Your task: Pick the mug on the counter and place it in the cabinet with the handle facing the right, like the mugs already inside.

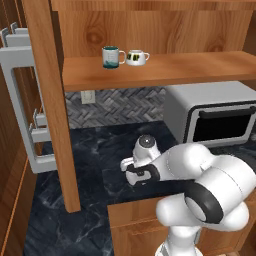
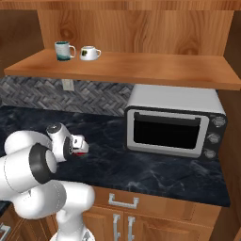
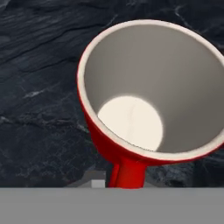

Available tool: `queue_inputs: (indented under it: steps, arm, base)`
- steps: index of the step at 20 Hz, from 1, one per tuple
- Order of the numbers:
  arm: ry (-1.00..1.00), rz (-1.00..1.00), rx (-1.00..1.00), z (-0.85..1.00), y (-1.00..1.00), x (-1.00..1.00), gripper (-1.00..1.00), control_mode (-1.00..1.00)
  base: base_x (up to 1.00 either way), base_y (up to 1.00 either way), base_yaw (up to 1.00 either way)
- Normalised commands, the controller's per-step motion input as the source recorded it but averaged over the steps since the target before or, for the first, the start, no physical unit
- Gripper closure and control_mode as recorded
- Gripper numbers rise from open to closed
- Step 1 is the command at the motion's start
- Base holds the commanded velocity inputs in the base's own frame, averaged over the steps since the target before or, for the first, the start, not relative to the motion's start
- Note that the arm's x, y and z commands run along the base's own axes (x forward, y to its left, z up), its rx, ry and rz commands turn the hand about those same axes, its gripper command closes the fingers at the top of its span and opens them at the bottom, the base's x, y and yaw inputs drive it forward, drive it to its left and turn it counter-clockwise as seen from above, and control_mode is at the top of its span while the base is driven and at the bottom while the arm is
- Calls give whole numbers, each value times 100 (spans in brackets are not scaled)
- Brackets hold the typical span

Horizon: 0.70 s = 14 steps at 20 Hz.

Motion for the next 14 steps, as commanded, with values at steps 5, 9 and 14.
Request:
queue_inputs:
  steps: [5, 9, 14]
  arm:
    - [-14, 0, 0, 35, 1, -35, 100, -100]
    - [-14, 0, 0, 57, 0, -34, 100, -100]
    - [-10, 0, 6, 57, 0, -30, 100, -100]
  base:
    - [0, 0, 0]
    - [0, 0, 0]
    - [0, 0, 0]
